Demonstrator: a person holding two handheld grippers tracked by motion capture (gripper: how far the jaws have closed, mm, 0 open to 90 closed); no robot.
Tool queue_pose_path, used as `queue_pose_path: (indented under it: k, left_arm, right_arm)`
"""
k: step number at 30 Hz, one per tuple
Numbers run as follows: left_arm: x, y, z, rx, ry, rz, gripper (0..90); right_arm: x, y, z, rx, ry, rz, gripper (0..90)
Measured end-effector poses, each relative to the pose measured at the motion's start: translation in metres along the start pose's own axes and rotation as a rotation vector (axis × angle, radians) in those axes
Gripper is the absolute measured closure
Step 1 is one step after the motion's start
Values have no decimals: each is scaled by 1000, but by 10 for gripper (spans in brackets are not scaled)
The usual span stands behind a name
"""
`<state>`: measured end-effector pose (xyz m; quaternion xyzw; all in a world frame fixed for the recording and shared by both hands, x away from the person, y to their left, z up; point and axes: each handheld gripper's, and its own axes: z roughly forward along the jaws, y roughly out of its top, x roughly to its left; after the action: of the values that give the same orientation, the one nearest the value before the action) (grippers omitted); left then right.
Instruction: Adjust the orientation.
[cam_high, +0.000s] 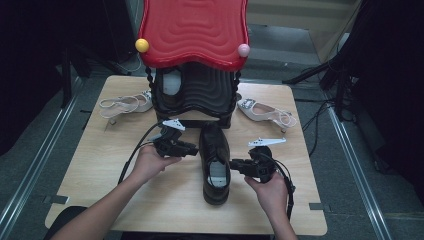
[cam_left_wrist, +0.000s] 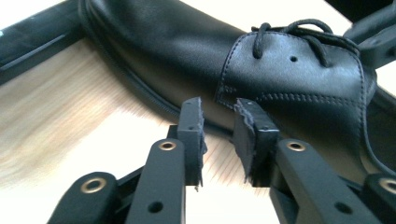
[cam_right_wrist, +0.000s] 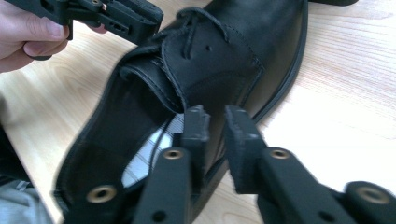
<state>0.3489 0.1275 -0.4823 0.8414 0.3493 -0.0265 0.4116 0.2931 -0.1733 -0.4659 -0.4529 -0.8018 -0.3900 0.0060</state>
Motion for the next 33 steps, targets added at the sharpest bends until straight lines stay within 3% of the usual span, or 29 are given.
queue_pose_path:
  k: [2,4,8,14,16,19,21,25,33]
  left_arm:
    - [0,4,-8,-24,-19,-4,645]
    - [0,9,-16,-15,-46,-4,610]
    - [-4,19,-28,-3,-25,25,582]
    - [-6,36,-51,-48,-33,30,579]
    - [-6,42,-58,-51,-46,28,602]
    - [-7,50,-69,-72,-62,46,731]
    - [-7,57,-78,-86,-66,51,767]
    - [-7,70,-90,-100,-38,70,820]
    - [-10,100,-108,-106,7,106,829]
  right_arm:
    - [3,3,-2,8,-3,-14,739]
    - [7,5,-4,12,-4,-17,718]
    - [16,11,-6,24,10,-6,670]
    - [33,18,-3,46,57,1,621]
    - [39,19,1,60,67,-13,616]
    - [48,21,6,83,79,-22,605]
    - [52,22,9,93,74,-19,586]
    - [56,23,15,117,78,4,561]
    - [61,27,33,156,50,6,535]
